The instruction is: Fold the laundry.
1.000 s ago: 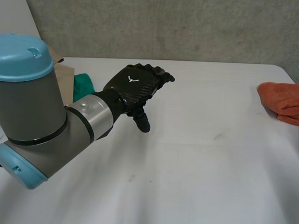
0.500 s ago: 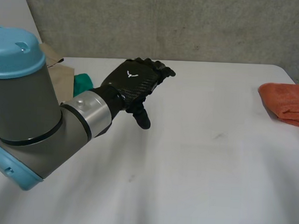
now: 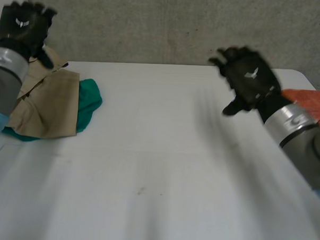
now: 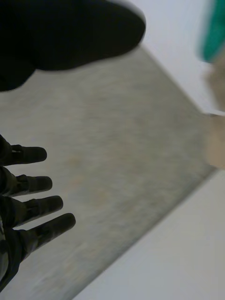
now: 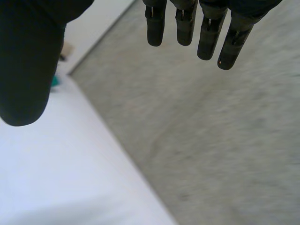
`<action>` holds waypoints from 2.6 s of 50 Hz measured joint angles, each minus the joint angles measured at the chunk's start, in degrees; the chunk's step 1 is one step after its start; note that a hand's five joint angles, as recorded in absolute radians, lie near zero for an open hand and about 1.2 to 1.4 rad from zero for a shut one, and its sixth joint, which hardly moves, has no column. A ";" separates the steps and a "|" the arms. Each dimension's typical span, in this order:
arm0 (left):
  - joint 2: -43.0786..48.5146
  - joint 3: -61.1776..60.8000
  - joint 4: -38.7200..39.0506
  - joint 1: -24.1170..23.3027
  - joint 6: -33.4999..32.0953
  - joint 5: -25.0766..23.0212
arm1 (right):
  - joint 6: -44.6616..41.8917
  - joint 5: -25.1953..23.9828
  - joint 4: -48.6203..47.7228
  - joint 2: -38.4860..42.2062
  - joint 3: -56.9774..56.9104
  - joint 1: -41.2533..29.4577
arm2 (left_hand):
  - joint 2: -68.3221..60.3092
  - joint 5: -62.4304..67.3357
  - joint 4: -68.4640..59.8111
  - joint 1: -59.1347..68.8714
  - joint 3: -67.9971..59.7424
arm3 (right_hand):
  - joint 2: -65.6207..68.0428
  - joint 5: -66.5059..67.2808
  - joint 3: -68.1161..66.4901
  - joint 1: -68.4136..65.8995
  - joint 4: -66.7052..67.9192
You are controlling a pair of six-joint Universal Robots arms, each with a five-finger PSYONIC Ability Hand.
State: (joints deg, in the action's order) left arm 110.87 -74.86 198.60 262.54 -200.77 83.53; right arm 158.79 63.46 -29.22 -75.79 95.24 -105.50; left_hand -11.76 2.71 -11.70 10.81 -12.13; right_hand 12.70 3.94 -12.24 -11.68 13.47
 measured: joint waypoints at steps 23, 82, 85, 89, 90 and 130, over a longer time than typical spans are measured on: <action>28.31 10.96 -2.51 9.31 -29.22 -5.09 | -13.18 0.66 11.64 3.76 5.47 -2.17 | -54.36 51.27 -55.61 47.17 -51.85 | 0.00 0.00 0.00 0.00 0.00; 6.85 -11.35 -5.71 -30.33 1.25 -2.59 | -5.80 9.90 14.99 2.47 -1.20 6.22 | -0.81 0.10 -0.47 0.59 -0.51 | 0.02 0.00 0.00 0.00 0.00; 9.51 -10.67 -6.69 -30.96 1.31 -2.60 | -6.10 9.91 15.30 2.47 -1.03 5.85 | -6.98 6.10 -7.12 8.81 -6.51 | 0.02 0.00 0.00 0.00 0.00; 12.51 -9.45 -7.01 -31.70 1.25 -2.45 | -6.36 9.92 15.34 2.52 -0.94 5.69 | -19.65 18.73 -19.77 22.39 -19.16 | 0.02 0.00 0.00 0.00 0.00; 12.51 -9.45 -7.01 -31.70 1.25 -2.45 | -6.36 9.92 15.34 2.52 -0.94 5.69 | -19.65 18.73 -19.77 22.39 -19.16 | 0.02 0.00 0.00 0.00 0.00; 9.86 12.96 12.72 -38.71 2.35 9.18 | -5.79 13.35 15.17 2.07 -3.15 6.52 | -56.83 54.13 -56.93 53.31 -56.10 | 0.02 0.00 0.00 0.00 0.00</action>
State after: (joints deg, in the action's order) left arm 120.73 -61.90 211.32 223.83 -198.42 92.71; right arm 153.00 76.81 -14.05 -73.73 92.10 -98.98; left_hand -68.59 56.84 -68.63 64.12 -68.23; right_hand 12.72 3.94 -12.24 -11.68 13.47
